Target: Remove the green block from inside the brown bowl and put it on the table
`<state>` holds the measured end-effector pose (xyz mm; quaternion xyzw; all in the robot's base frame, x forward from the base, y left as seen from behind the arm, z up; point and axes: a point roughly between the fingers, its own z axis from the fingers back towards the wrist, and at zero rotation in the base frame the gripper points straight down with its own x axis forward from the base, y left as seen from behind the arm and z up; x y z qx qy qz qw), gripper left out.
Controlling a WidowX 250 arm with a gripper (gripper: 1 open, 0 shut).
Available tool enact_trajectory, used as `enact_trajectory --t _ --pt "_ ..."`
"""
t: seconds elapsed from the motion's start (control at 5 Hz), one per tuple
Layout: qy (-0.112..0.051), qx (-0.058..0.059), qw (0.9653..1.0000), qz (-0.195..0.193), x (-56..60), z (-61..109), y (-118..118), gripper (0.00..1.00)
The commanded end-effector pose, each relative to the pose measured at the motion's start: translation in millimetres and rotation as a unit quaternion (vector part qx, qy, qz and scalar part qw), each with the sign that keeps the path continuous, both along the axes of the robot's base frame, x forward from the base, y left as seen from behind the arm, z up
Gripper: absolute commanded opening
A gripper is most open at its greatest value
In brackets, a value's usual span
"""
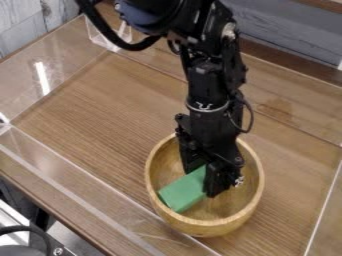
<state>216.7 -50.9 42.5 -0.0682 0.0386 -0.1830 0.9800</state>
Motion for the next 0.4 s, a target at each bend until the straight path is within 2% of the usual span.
enact_trajectory --t 0.0,0.2 --pt "-0.018 -0.005 0.9998 0.008 2.9 10.8 0.7 0.0" --pt "-0.015 -0.006 0.9998 0.012 1.7 9.7 0.8 0.0"
